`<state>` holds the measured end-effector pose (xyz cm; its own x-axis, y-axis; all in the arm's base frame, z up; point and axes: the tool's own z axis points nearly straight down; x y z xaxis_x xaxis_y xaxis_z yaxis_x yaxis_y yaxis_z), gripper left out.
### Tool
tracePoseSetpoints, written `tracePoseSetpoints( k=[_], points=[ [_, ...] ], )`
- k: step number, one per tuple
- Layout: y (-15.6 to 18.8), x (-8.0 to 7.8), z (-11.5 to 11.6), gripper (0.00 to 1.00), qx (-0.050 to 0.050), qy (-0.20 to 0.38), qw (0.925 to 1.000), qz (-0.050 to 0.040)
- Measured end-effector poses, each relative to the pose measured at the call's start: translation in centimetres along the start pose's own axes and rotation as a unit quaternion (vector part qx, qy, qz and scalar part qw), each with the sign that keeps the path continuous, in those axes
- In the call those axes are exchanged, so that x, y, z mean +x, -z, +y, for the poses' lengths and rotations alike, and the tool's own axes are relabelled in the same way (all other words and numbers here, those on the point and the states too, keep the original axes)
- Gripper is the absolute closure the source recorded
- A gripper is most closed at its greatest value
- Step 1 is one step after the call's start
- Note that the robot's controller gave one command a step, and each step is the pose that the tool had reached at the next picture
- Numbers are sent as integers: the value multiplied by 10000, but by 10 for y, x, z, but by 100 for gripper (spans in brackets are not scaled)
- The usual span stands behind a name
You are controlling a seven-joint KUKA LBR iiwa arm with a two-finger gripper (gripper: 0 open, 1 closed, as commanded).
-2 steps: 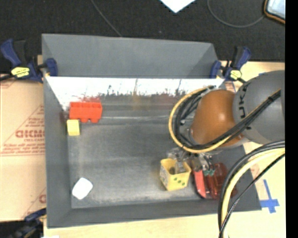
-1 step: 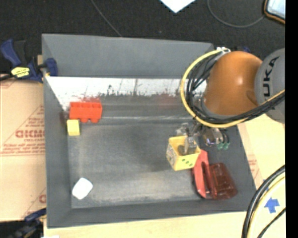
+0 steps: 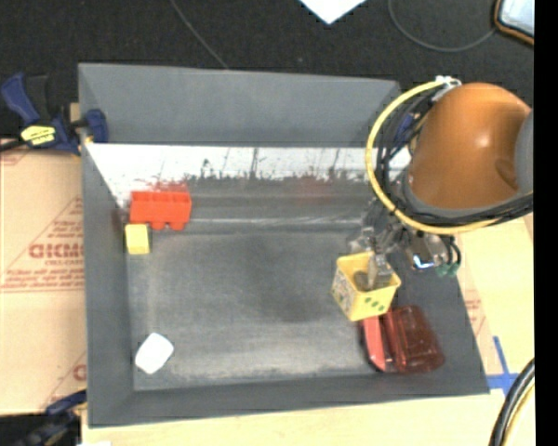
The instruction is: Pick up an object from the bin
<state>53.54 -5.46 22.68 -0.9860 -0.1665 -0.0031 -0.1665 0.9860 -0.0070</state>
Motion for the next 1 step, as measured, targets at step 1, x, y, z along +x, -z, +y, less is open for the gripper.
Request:
tracePoseSetpoints(
  k=[1],
  points=[
    [-6,1,-1,100,4,95,10000,-21]
  ],
)
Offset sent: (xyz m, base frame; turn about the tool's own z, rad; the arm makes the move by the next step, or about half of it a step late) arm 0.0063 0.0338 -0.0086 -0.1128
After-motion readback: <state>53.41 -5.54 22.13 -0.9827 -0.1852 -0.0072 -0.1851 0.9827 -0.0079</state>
